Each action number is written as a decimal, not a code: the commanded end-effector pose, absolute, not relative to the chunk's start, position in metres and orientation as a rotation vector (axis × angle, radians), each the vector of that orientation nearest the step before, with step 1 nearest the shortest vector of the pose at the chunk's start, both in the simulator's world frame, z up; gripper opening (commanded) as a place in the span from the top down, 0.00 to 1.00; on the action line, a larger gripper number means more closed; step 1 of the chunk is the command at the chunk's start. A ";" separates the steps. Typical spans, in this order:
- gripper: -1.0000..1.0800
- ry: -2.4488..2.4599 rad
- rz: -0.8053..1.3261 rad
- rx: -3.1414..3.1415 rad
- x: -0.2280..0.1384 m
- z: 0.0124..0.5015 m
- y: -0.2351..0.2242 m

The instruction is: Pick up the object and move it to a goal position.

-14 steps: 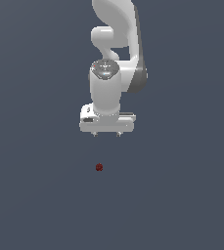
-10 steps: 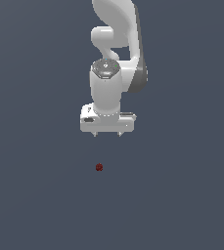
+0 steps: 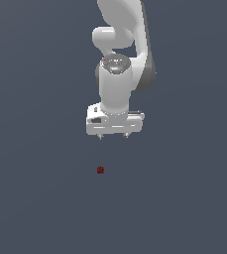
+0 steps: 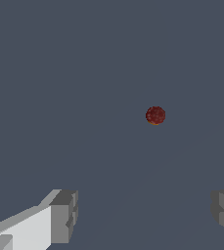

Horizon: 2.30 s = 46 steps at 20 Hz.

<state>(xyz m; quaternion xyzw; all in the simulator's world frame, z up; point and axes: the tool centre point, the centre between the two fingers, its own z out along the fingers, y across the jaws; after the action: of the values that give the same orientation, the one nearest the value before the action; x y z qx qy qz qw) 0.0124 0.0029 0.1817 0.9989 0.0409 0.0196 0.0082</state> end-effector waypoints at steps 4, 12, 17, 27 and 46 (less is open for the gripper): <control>0.04 0.080 0.059 3.126 0.015 0.179 0.001; 0.04 -0.125 0.049 3.133 0.026 0.166 -0.006; 0.04 -0.333 0.040 3.125 0.037 0.153 -0.014; 0.04 -0.822 0.018 3.040 0.061 0.119 -0.032; 0.04 -1.428 0.000 2.799 0.087 0.069 -0.056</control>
<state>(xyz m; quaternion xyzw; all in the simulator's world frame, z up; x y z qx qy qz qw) 0.0861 -0.0550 0.0712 0.8946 -0.4469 0.0000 -0.0005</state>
